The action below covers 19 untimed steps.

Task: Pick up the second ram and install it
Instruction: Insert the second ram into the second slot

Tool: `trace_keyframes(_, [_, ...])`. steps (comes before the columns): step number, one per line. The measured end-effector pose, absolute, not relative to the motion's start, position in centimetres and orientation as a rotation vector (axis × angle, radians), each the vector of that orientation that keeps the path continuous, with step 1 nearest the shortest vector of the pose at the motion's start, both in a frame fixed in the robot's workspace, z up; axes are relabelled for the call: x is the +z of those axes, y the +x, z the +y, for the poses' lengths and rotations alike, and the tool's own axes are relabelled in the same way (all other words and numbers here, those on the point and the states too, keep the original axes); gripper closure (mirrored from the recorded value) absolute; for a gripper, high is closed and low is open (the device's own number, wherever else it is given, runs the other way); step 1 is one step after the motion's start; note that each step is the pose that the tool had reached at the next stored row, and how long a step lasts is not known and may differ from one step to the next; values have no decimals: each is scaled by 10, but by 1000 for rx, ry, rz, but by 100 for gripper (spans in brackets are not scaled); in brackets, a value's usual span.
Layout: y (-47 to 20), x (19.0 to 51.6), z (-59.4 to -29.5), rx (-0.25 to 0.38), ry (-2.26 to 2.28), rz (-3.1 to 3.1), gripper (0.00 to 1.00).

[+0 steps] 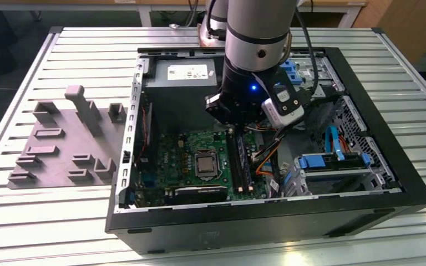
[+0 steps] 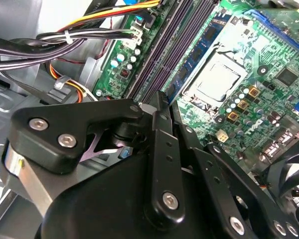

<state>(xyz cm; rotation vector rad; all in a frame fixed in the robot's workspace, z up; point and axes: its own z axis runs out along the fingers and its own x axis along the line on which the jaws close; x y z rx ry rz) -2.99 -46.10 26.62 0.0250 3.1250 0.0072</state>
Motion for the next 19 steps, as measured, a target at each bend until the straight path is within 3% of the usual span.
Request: trace_keyframes(19, [-29,258,-461,7,44,3125,86])
